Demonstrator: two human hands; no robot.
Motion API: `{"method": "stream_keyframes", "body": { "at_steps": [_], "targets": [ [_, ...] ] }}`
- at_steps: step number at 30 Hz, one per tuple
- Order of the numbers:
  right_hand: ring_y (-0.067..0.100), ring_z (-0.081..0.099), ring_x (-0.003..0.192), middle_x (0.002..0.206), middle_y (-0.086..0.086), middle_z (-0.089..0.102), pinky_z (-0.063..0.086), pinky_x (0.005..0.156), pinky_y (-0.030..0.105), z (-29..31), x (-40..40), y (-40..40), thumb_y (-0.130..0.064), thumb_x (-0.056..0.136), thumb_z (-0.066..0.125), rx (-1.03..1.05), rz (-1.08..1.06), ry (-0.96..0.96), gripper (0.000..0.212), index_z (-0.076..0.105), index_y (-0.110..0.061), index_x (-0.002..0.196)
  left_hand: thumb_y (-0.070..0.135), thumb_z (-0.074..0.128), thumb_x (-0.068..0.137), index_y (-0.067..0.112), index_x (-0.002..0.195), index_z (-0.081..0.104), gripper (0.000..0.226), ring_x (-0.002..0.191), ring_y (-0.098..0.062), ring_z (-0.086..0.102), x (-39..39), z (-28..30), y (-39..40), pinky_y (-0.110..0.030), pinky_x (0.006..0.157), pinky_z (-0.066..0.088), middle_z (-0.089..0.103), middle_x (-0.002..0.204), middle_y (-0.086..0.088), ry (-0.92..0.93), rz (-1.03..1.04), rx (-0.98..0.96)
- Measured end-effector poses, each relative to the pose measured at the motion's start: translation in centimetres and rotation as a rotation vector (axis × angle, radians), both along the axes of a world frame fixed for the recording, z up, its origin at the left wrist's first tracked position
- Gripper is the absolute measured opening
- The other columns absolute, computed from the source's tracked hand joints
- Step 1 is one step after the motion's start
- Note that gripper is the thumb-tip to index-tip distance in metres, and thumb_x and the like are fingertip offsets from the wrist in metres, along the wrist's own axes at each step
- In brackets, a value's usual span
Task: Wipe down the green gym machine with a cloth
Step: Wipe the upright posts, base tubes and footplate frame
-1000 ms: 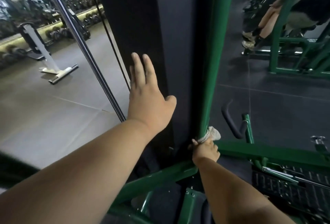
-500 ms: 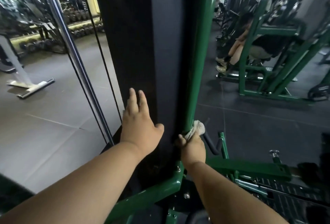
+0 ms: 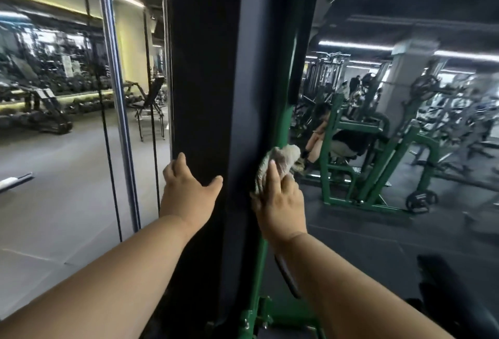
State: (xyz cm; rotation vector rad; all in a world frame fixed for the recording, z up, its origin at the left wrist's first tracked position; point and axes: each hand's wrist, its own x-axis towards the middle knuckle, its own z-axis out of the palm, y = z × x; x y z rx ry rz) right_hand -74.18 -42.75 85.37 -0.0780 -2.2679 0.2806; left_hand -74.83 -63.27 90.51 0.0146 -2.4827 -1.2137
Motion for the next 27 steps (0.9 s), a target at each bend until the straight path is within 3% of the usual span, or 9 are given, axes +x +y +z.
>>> {"method": "stream_keyframes", "body": {
  "at_steps": [3,8,11,12,14,16,20,24,27],
  "targets": [
    [0.039,0.051,0.101,0.128,0.019,0.05,0.039,0.089,0.048,3.7,-0.4,0.0,-0.031,0.08,0.066,0.256,-0.101,0.021,0.071,0.05,-0.014,0.148,0.067,0.068,0.089,0.022,0.168,0.005,0.111,0.152,-0.034,0.035,-0.2,1.2,0.0,-0.046,0.116,0.041,0.007,0.172,-0.004,-0.003,0.0,0.008],
    [0.036,0.042,0.104,0.135,0.022,0.047,0.031,0.09,0.048,9.8,-1.7,1.1,-0.023,0.07,0.069,0.542,-0.214,0.054,0.078,0.054,-0.001,0.143,0.072,0.068,0.086,0.025,0.167,-0.008,0.121,0.159,-0.034,0.017,-1.3,3.6,-0.5,-0.048,0.122,0.035,-0.008,0.175,-0.001,0.021,0.017,-0.017],
    [0.043,0.033,0.138,0.156,0.024,0.04,0.018,0.116,0.055,13.2,-1.9,1.2,-0.024,0.082,0.046,0.67,-0.252,0.112,0.077,0.031,0.0,0.154,0.076,0.067,0.083,0.026,0.167,-0.011,0.124,0.161,-0.033,0.01,-2.0,5.1,-0.7,-0.051,0.128,0.026,-0.011,0.175,-0.002,0.13,0.022,-0.094],
    [0.046,0.023,0.148,0.164,0.026,0.029,0.004,0.123,0.059,14.6,-1.9,1.2,-0.024,0.087,0.037,0.719,-0.267,0.117,0.075,0.021,0.001,0.156,0.077,0.066,0.083,0.027,0.166,-0.013,0.125,0.161,-0.032,0.008,-2.2,5.8,-0.7,-0.052,0.129,0.024,-0.012,0.175,-0.002,0.158,0.018,-0.114],
    [0.046,-0.001,0.157,0.171,0.025,-0.002,-0.019,0.121,0.061,17.6,-2.0,0.8,-0.025,0.096,0.031,0.766,-0.326,0.064,0.075,0.006,-0.001,0.163,0.077,0.066,0.083,0.026,0.166,-0.016,0.127,0.162,-0.03,0.004,-2.7,7.3,-0.6,-0.05,0.13,0.018,-0.012,0.175,-0.004,0.182,0.001,-0.118],
    [0.044,-0.008,0.158,0.171,0.023,-0.014,-0.018,0.121,0.062,21.0,-2.0,0.3,-0.026,0.099,0.027,0.732,-0.389,0.067,0.076,-0.002,-0.003,0.165,0.076,0.069,0.082,0.022,0.165,-0.017,0.131,0.162,-0.032,0.007,-3.3,8.7,-0.2,-0.048,0.13,0.02,-0.011,0.176,-0.005,0.178,-0.014,-0.081],
    [0.041,0.005,0.159,0.172,0.023,-0.002,0.002,0.129,0.058,27.3,-2.5,-0.4,-0.026,0.1,0.029,0.606,-0.364,0.158,0.076,-0.003,0.0,0.164,0.075,0.074,0.078,0.013,0.165,-0.015,0.139,0.158,-0.04,0.017,-3.9,10.2,0.9,-0.052,0.127,0.027,-0.006,0.175,-0.008,0.153,-0.015,0.016],
    [0.041,0.013,0.158,0.171,0.025,0.002,0.005,0.129,0.056,31.8,-3.3,-0.8,-0.028,0.101,0.024,0.556,-0.36,0.21,0.075,-0.005,0.002,0.163,0.077,0.075,0.075,0.014,0.164,-0.02,0.144,0.157,-0.043,0.015,-4.4,10.8,1.3,-0.056,0.124,0.03,-0.003,0.174,-0.013,0.127,-0.006,0.061],
    [0.04,0.007,0.159,0.171,0.026,-0.001,0.001,0.129,0.056,34.4,-3.1,-0.9,-0.03,0.099,0.023,0.562,-0.375,0.208,0.077,-0.006,0.001,0.163,0.079,0.073,0.076,0.016,0.161,-0.027,0.146,0.156,-0.043,0.014,-4.7,10.8,1.2,-0.057,0.122,0.033,-0.003,0.173,-0.013,0.112,-0.018,0.045]
  ]
}}
